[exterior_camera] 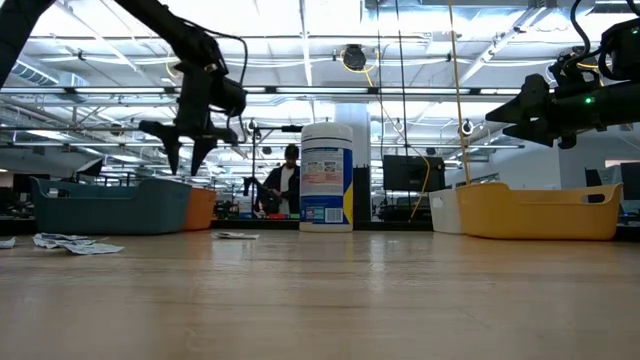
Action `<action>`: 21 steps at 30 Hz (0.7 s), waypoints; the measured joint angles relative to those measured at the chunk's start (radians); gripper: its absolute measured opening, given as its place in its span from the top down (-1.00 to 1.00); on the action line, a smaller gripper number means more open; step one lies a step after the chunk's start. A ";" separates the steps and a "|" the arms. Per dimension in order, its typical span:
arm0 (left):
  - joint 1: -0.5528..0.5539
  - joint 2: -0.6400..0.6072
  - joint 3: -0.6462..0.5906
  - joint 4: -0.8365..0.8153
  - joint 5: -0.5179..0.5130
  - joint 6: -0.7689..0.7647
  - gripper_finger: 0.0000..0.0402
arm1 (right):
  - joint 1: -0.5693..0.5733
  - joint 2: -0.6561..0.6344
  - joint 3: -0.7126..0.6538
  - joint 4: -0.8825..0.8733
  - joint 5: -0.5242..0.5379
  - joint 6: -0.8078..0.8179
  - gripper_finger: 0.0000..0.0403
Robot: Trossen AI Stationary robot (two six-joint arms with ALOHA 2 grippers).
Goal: Pick & Place First Aid Supplies
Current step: Put the orange pad into the orange bin
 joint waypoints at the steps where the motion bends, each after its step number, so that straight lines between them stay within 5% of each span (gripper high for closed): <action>1: -0.017 0.000 0.001 0.000 0.004 -0.018 0.13 | 0.000 0.000 0.000 0.000 0.000 0.000 -0.67; 21: -0.336 0.000 0.001 0.002 0.070 -0.290 0.13 | 0.000 0.000 0.000 0.000 0.000 0.000 -0.67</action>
